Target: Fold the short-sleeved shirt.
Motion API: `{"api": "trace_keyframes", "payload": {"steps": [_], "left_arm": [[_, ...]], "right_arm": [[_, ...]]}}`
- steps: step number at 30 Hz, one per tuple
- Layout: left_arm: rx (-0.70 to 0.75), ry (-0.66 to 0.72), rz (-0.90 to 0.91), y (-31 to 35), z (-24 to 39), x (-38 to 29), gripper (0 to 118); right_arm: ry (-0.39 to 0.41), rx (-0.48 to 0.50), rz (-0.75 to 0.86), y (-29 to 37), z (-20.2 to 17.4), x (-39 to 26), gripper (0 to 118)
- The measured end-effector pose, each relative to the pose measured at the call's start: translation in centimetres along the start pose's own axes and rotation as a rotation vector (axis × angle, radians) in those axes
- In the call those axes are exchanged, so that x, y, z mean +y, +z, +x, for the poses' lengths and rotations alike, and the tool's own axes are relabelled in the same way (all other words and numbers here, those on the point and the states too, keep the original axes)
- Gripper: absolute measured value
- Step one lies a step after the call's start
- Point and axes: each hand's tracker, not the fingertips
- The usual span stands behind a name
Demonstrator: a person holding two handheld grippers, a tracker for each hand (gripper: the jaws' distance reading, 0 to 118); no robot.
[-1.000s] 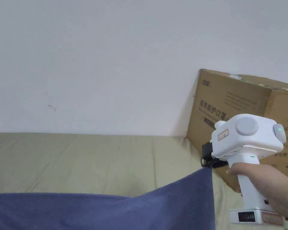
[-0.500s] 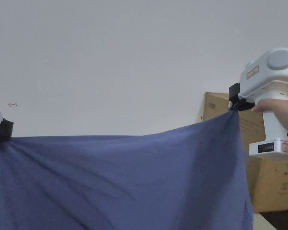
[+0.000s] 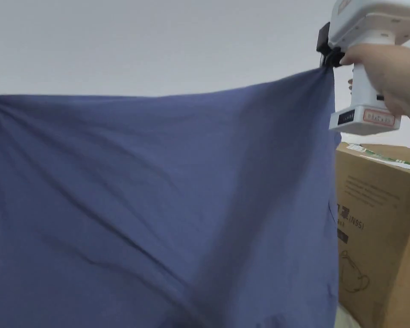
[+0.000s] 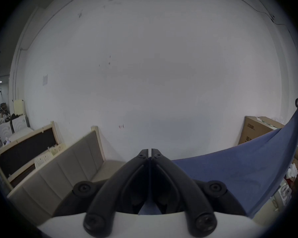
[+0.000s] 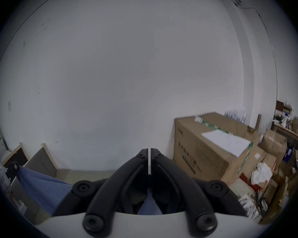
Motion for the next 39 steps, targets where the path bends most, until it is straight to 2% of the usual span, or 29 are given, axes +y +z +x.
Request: {"api": "trace_keyframes", "payload": {"steps": [5, 8, 9, 10, 14, 15, 17, 19, 21, 22, 24, 25, 26, 30, 32, 36, 37, 39], "left_arm": [[0.028, -0.043, 0.072, -3.1, 0.1, -0.3, 1], [0.022, -0.048, 0.079, -3.5, 0.3, -3.3, 1], [0.015, -0.043, 0.063, -3.6, 0.5, -4.8, 1], [-0.006, -0.04, 0.011, -3.7, 0.7, -6.7, 1], [-0.093, -0.025, -0.168, -1.1, 1.9, -17.4, 1], [-0.116, -0.009, -0.218, 0.0, 2.0, -20.9, 1], [-0.158, 0.103, -0.253, 3.7, 1.7, -28.0, 1], [-0.169, 0.107, -0.396, 7.2, 1.5, -34.7, 1], [-0.184, 0.044, -0.536, 10.8, 0.8, -40.7, 1], [-0.195, 0.04, -0.592, 12.9, 0.2, -43.3, 1], [-0.216, 0.017, -0.644, 16.7, -1.0, -46.9, 1], [-0.221, -0.003, -0.671, 18.3, -1.8, -48.3, 1], [-0.215, 0.006, -0.674, 19.9, -2.5, -49.4, 1], [-0.194, 0.053, -0.729, 25.4, -5.7, -51.6, 1], [-0.206, 0.058, -0.73, 27.4, -7.2, -51.6, 1], [-0.268, 0.067, -0.744, 29.4, -9.3, -50.6, 1], [-0.285, 0.034, -0.762, 29.8, -9.4, -50.3, 1], [-0.298, -0.058, -0.784, 30.3, -9.3, -50.0, 1]], "right_arm": [[0.058, -0.041, 0.111, -0.7, -1.2, -1.5, 2], [0.033, -0.067, 0.082, -3.3, -0.5, -5.0, 2], [-0.001, -0.062, 0.064, -3.7, 0.0, -7.3, 2], [-0.026, -0.045, 0.022, -3.9, 0.5, -9.7, 2], [0.041, -0.017, -0.146, -3.4, 2.5, -21.7, 2], [0.029, 0.014, -0.206, -2.9, 3.3, -25.6, 2], [0.073, 0.027, -0.4, -1.3, 4.7, -33.4, 2], [0.029, 0.074, -0.513, 3.1, 6.4, -42.1, 2], [0.004, 0.033, -0.636, 6.6, 8.5, -48.8, 2], [-0.047, 0.048, -0.683, 7.5, 10.3, -51.7, 2], [-0.038, 0.003, -0.757, 10.9, 12.3, -56.3, 2], [-0.087, 0.015, -0.792, 12.8, 13.6, -58.1, 2], [-0.109, 0.022, -0.826, 14.5, 14.6, -59.5, 2], [-0.085, 0.004, -0.837, 21.1, 17.7, -61.7, 2], [-0.127, 0.085, -0.856, 23.3, 19.4, -61.7, 2], [-0.051, 0.094, -0.871, 26.4, 20.3, -60.5, 2], [-0.031, 0.098, -0.872, 27.2, 20.6, -60.3, 2], [-0.002, 0.138, -0.918, 24.7, 19.7, -61.0, 2]]}}
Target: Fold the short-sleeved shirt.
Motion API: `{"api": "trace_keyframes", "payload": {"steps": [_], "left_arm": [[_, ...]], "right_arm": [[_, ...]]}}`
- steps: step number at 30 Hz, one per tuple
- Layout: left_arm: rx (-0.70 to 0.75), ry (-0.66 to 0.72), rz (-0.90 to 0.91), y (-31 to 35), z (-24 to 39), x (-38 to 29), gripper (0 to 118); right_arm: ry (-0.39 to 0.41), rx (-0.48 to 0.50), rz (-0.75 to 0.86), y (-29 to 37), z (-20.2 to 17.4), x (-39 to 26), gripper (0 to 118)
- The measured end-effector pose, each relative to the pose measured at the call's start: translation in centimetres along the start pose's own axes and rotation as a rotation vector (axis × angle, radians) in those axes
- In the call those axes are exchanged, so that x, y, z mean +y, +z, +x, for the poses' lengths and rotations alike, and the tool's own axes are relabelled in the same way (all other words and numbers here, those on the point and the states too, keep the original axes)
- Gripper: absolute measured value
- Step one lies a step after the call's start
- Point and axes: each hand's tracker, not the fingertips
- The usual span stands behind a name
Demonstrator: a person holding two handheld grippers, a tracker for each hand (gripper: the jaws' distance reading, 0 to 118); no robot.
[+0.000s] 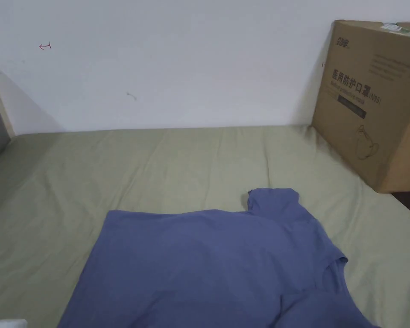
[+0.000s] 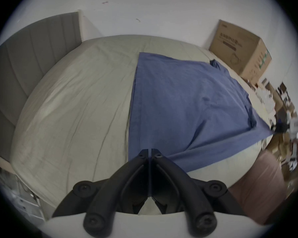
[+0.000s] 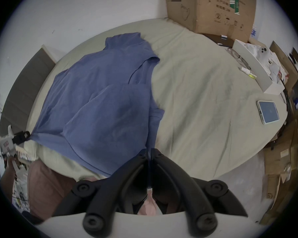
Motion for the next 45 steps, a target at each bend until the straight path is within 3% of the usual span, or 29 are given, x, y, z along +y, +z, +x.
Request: {"api": "trace_keyframes", "payload": {"steps": [5, 6, 7, 8, 9, 10, 11, 12, 14, 15, 18, 21, 22, 23, 24, 25, 27, 28, 29, 31, 34, 35, 37, 38, 39, 41, 45], "left_arm": [[0.003, -0.041, -0.003, 0.9, 0.7, -0.9, 2], [-0.001, -0.027, -0.006, 0.9, 0.7, -1.2, 7], [-0.002, -0.01, -0.008, 0.7, 0.5, -1.4, 19], [-0.005, 0.009, -0.009, 0.6, 0.4, -1.6, 28], [-0.005, 0.024, -0.011, 0.6, 0.2, -1.7, 28], [-0.009, 0.048, -0.016, 0.7, -0.3, -1.9, 52], [-0.021, 0.068, -0.016, 0.9, -0.6, -2.0, 98], [-0.035, 0.088, 0.009, 1.7, -0.7, -2.1, 110], [-0.041, 0.106, 0.051, 3.6, -0.8, -1.7, 109], [-0.048, 0.114, 0.072, 4.7, -0.7, -1.2, 109], [-0.073, 0.154, 0.229, 9.1, 0.3, 0.2, 109], [-0.061, 0.227, 0.398, 13.0, 1.9, 0.6, 107], [-0.067, 0.252, 0.462, 14.1, 2.5, 0.3, 101], [-0.053, 0.267, 0.535, 15.1, 3.2, -0.2, 76], [-0.031, 0.267, 0.584, 15.8, 3.8, -0.7, 36], [0.033, 0.252, 0.606, 16.4, 4.5, -1.0, 0], [0.152, 0.22, 0.588, 16.7, 5.6, -1.4, 0], [0.092, 0.211, 0.575, 16.6, 5.1, -1.5, 0], [0.019, 0.204, 0.538, 16.4, 4.7, -1.4, 0], [0.034, 0.209, 0.454, 15.3, 3.7, -0.9, 0], [-0.071, 0.224, 0.11, 11.0, 0.6, 0.1, 3], [-0.165, 0.284, -0.035, 8.7, -0.7, -0.2, 23], [-0.208, 0.345, -0.108, 5.5, -2.3, -1.8, 70], [-0.166, 0.318, -0.116, 4.5, -2.7, -2.2, 70], [-0.126, 0.281, -0.131, 3.8, -2.7, -2.4, 77], [-0.054, 0.173, -0.139, 2.8, -2.4, -2.5, 102], [0.017, 0.125, -0.157, -0.1, -2.5, -2.8, 101]], "right_arm": [[0.088, -0.107, -0.055, 0.9, -0.5, -1.6, 2], [0.086, -0.114, -0.057, 0.2, -0.5, -1.6, 2], [0.204, 0.274, 0.07, -0.9, -2.2, -1.5, 8], [0.19, 0.27, 0.064, -1.1, -1.4, -1.9, 8], [0.164, 0.277, 0.062, -1.1, 0.1, -2.5, 14], [0.103, 0.283, 0.084, -0.3, 2.2, -3.6, 33], [-0.123, -0.081, -0.06, 1.1, 1.6, -3.5, 85], [-0.154, -0.074, -0.048, 1.9, 2.4, -3.8, 107], [-0.223, -0.021, 0.024, 3.9, 3.6, -3.8, 109], [-0.142, 0.069, 0.085, 4.4, -1.9, -1.5, 110], [-0.199, 0.176, 0.248, 8.5, -4.5, -1.8, 110], [-0.214, 0.243, 0.44, 12.6, -7.8, -2.5, 109], [-0.2, 0.265, 0.486, 13.5, -8.7, -2.8, 105], [-0.193, 0.284, 0.548, 14.5, -9.6, -2.9, 81], [-0.188, 0.269, 0.621, 15.3, -10.7, -3.4, 32], [-0.176, 0.233, 0.656, 15.8, -11.9, -3.6, 0], [-0.206, 0.155, 0.67, 15.9, -12.6, -3.1, 0], [-0.172, 0.271, 0.605, 15.6, -12.8, -2.7, 0], [-0.158, 0.319, 0.572, 15.6, -13.1, -2.4, 0], [-0.146, 0.282, 0.568, 15.9, -13.3, -1.9, 0], [-0.086, 0.269, 0.561, 15.5, -14.2, -2.0, 0], [-0.087, 0.272, 0.547, 15.2, -13.8, -1.9, 0], [-0.084, 0.304, 0.482, 14.3, -14.0, -2.0, 0], [-0.096, 0.321, 0.45, 13.8, -14.0, -2.0, 0], [-0.099, 0.325, 0.43, 13.5, -13.9, -2.1, 0], [-0.098, 0.312, 0.405, 12.7, -14.0, -2.3, 0], [-0.113, 0.314, 0.333, 11.3, -14.0, -2.5, 0]]}}
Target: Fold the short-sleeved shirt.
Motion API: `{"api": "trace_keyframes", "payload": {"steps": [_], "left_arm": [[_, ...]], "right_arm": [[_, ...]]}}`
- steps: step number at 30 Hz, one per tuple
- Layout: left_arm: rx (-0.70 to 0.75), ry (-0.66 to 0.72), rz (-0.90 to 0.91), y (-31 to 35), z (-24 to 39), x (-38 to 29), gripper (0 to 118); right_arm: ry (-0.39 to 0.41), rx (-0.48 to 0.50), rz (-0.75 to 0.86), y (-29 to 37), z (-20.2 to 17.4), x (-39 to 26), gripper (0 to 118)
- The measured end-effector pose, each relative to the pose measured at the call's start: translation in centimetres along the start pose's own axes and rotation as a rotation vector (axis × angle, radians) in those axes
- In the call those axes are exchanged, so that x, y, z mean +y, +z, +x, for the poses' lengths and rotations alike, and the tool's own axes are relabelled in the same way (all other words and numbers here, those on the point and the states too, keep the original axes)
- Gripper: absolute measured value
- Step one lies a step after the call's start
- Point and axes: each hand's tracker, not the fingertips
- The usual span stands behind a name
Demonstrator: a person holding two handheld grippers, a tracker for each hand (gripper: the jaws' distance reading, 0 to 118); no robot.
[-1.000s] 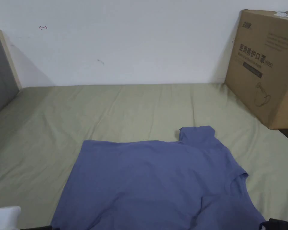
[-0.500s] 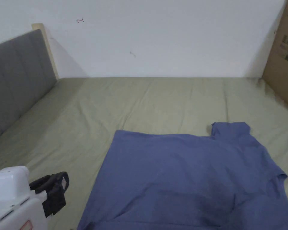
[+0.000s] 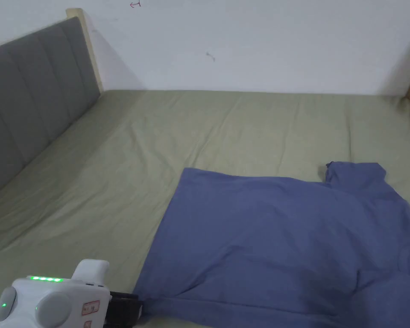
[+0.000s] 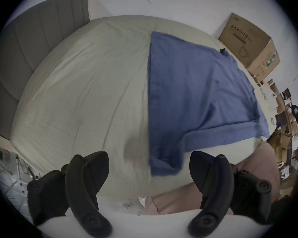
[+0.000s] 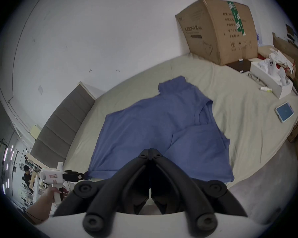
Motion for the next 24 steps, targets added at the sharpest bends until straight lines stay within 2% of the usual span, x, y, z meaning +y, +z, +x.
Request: {"api": "trace_keyframes", "payload": {"steps": [1, 2, 4, 9, 11, 12, 13, 14, 15, 19, 21, 24], "left_arm": [[0.016, -0.006, 0.019, -0.3, 0.1, -0.3, 99], [0.011, -0.013, 0.045, -0.3, 0.3, -0.3, 78], [0.002, -0.044, 0.057, -0.3, 1.0, -0.3, 1], [-0.041, -0.13, 0.013, -0.3, 2.9, -1.4, 1], [-0.018, -0.13, 0.022, 0.0, 2.9, -1.3, 1], [-0.02, -0.124, 0.022, 0.3, 2.7, -1.1, 1], [-0.026, -0.107, 0.03, 0.8, 2.7, -1.1, 1], [-0.033, -0.093, 0.044, 1.2, 2.7, -0.9, 1], [-0.038, -0.086, 0.06, 1.5, 2.7, -0.8, 1], [-0.04, -0.094, 0.072, 2.6, 4.2, -0.7, 1], [-0.034, -0.104, 0.073, 2.9, 4.9, -0.8, 1], [-0.03, -0.101, 0.062, 2.7, 5.2, -0.9, 1]], "right_arm": [[-0.001, -0.003, -0.014, -0.3, 0.0, -0.1, 0], [0.004, -0.009, -0.027, -0.6, 0.1, -0.2, 0], [0.023, -0.023, -0.046, -1.0, 0.2, -0.4, 0], [-0.003, -0.051, -0.036, -0.9, 3.4, 0.5, 0], [-0.044, -0.124, -0.039, -0.8, 5.8, 1.5, 0], [-0.035, -0.166, -0.092, -1.2, 6.8, 2.0, 5], [-0.02, -0.191, -0.179, -1.7, 8.1, 2.5, 33], [-0.001, -0.224, -0.269, -2.3, 9.4, 2.6, 91], [0.003, -0.256, -0.338, -3.1, 10.6, 2.4, 116], [-0.043, -0.38, -0.55, -6.8, 16.7, 0.0, 118], [-0.056, -0.419, -0.581, -8.0, 18.5, -0.9, 117], [-0.086, -0.363, -0.579, -8.5, 19.0, -1.4, 116]]}}
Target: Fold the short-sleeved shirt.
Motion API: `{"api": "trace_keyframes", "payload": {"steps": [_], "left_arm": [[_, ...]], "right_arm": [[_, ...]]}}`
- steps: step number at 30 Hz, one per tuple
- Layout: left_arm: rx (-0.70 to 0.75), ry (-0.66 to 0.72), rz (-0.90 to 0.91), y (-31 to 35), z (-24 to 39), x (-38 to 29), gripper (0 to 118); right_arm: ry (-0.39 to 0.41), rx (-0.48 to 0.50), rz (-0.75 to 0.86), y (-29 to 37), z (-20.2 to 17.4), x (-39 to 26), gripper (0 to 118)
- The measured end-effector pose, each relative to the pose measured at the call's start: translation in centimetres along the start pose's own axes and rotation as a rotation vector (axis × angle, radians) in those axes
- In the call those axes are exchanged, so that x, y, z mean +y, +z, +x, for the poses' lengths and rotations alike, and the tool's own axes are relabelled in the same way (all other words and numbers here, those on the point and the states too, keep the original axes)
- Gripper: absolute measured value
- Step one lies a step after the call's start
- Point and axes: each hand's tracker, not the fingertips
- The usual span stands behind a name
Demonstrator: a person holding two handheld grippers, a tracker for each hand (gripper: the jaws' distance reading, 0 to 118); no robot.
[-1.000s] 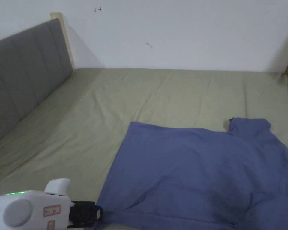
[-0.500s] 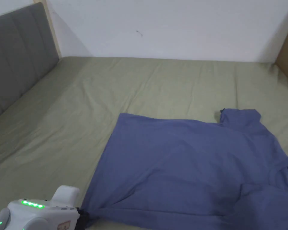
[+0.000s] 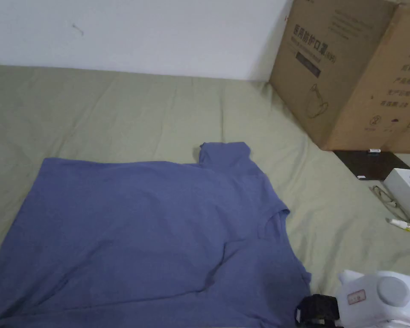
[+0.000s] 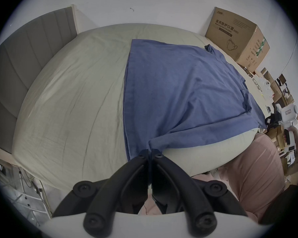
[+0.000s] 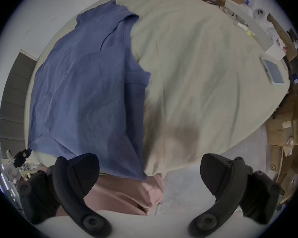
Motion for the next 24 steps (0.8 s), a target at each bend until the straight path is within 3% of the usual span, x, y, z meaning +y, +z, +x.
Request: {"api": "trace_keyframes", "payload": {"steps": [1, 3, 4, 5, 7, 8, 9, 13, 18, 24], "left_arm": [[0.0, 0.006, -0.009, 0.0, -0.1, 0.0, 1], [0.007, 0.008, -0.019, -0.2, 0.1, -0.1, 1], [0.004, 0.01, -0.023, -0.2, 0.2, -0.2, 1], [0.002, 0.011, -0.025, -0.3, 0.0, -0.2, 1], [-0.002, 0.009, -0.032, -0.5, 0.4, -0.3, 1], [-0.005, 0.006, -0.035, -0.5, 0.7, -0.3, 1], [-0.004, 0.002, -0.035, -0.5, 0.5, -0.3, 1], [0.004, 0.001, -0.008, 0.0, 0.6, -0.3, 1], [0.002, 0.03, 0.048, 1.1, 0.0, 0.9, 1], [-0.01, 0.046, 0.124, 1.8, -0.1, 3.5, 1]], "right_arm": [[-0.002, 0.036, -0.013, -0.1, -0.1, -0.1, 114], [0.005, 0.057, -0.026, 0.0, -1.0, -0.9, 93], [0.046, 0.012, -0.019, 0.0, -1.5, -1.2, 85], [0.133, -0.083, 0.015, 0.3, -2.3, -1.6, 70], [0.241, -0.15, 0.067, 0.5, -3.0, -2.0, 18], [0.216, -0.033, 0.075, 0.8, -2.8, -2.1, 5], [0.188, -0.082, 0.066, 1.2, -2.6, -2.1, 5], [0.144, -0.026, 0.084, 2.3, -2.0, -2.4, 5], [-0.003, 0.126, 0.113, 4.6, -0.8, -1.8, 4], [-0.012, 0.175, 0.197, 8.0, -1.7, 0.3, 4]]}}
